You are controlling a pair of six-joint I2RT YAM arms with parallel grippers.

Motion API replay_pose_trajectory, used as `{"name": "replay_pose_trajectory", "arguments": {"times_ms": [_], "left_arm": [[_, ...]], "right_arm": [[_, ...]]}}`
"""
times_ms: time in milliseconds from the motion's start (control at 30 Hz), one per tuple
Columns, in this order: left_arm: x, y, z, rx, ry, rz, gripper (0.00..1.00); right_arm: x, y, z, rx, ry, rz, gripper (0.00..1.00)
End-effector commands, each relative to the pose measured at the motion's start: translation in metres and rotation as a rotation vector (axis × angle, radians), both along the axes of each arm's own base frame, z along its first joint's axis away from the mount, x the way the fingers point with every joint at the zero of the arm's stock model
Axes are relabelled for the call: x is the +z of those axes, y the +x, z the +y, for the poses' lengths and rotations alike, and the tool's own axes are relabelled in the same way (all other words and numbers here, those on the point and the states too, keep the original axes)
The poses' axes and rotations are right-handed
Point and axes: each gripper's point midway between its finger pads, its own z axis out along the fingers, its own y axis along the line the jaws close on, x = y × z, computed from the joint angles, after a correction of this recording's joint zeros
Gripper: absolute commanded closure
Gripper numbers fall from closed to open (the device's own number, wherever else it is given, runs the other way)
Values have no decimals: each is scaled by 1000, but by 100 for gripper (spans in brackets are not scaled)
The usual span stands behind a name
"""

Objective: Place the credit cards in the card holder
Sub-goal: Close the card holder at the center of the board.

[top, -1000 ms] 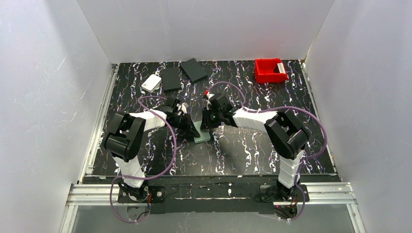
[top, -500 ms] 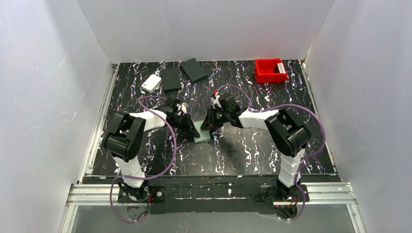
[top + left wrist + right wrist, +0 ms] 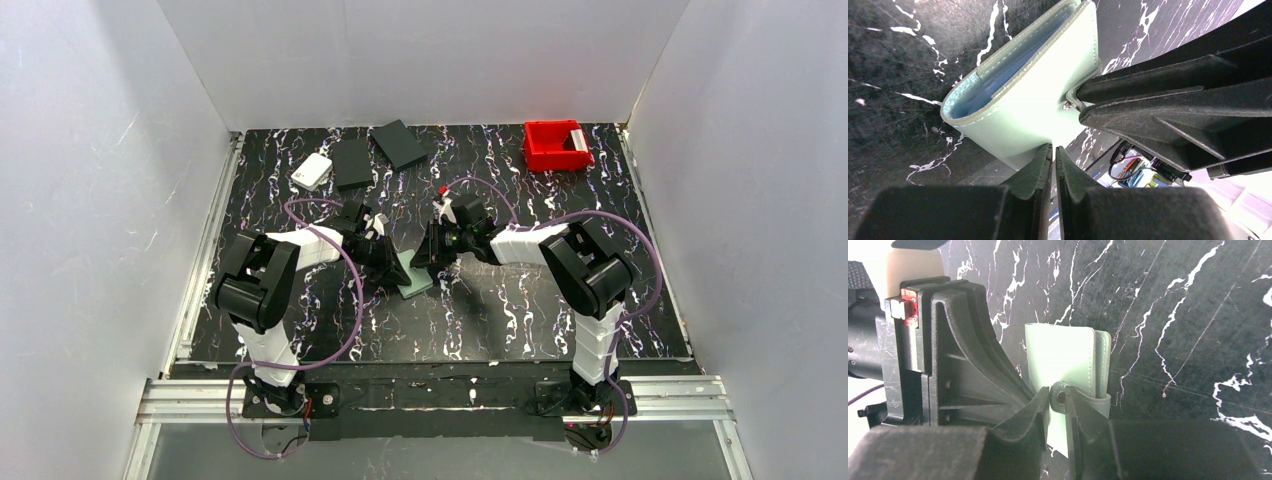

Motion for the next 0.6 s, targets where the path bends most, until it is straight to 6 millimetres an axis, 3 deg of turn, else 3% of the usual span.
{"name": "replay_pose_trajectory", "arguments": {"times_ms": [0, 133, 300, 567], "left_arm": [[-5, 0, 3, -18, 39, -3, 94], [-6, -1, 4, -20, 44, -1, 94], [-8, -3, 5, -24, 48, 3, 94], [-9, -3, 5, -22, 49, 4, 94]], "right_arm": [[-34, -34, -10, 64, -77, 112, 71], [-22, -36, -5, 86, -26, 116, 66], [-21, -38, -8, 93, -9, 138, 63], [-27, -34, -17, 71, 20, 186, 75]]}}
